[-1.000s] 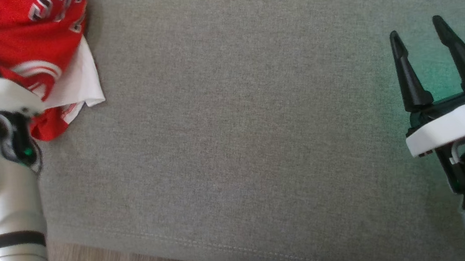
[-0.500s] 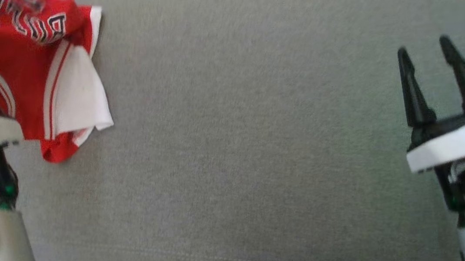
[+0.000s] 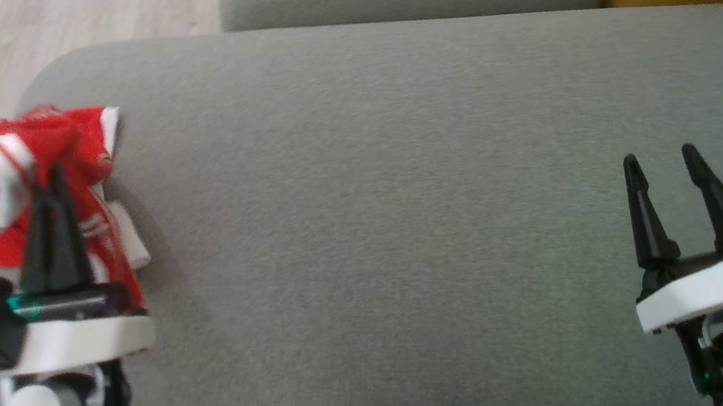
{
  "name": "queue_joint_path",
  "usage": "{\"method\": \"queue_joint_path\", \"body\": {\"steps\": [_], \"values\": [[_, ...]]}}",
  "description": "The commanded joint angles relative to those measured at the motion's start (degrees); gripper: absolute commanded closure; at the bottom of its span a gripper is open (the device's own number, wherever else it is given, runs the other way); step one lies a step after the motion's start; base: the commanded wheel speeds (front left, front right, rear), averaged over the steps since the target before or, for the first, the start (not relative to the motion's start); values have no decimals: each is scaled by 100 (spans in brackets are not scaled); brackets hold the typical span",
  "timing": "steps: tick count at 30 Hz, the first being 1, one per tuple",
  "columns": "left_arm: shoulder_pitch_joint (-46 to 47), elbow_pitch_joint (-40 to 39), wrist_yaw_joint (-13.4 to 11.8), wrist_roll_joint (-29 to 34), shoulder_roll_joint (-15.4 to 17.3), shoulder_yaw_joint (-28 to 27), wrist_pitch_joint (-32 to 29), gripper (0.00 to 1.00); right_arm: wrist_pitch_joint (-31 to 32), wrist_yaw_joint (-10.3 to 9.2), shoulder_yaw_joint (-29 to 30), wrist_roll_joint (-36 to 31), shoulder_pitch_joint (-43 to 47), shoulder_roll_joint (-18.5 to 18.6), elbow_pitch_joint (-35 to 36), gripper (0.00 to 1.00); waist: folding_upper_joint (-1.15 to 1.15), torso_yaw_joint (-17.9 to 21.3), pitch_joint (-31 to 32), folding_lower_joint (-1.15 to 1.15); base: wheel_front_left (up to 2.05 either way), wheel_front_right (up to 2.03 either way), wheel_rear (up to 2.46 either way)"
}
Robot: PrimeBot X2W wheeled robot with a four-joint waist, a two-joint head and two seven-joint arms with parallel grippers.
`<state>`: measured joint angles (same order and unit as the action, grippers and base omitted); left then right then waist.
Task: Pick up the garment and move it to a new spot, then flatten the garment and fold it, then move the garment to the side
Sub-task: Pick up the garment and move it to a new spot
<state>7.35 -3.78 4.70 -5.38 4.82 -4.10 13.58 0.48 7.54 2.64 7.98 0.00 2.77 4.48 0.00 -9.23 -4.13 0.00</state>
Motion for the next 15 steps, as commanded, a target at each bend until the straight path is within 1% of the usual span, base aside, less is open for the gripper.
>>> {"method": "queue_joint_path", "body": {"steps": [1, 4, 7, 11, 15], "values": [[147, -337, 50, -49, 62, -64, -43, 100, -41, -5, -132, 79, -84, 15, 190, 0, 0, 220, 84, 0, 0, 0, 0], [16, -475, 100, -64, 2, 291, -153, 100, -40, -5, -183, 209, -21, 13, 215, 0, 0, 461, 55, 0, 0, 0, 0], [42, -441, 160, -78, -53, 807, -271, 100, -49, -5, -230, 306, -24, 12, 236, 0, 0, 728, -50, 0, 0, 0, 0], [353, -130, 224, -178, -110, 1541, -338, 100, -92, -5, -289, 398, -120, 12, 240, 0, 0, 1139, -316, 0, 0, 0, 0], [844, 241, 257, -386, -149, 2170, -328, 100, -173, -5, -421, 441, -332, 11, 204, 0, 0, 1646, -650, 0, 0, 0, 0]]}}
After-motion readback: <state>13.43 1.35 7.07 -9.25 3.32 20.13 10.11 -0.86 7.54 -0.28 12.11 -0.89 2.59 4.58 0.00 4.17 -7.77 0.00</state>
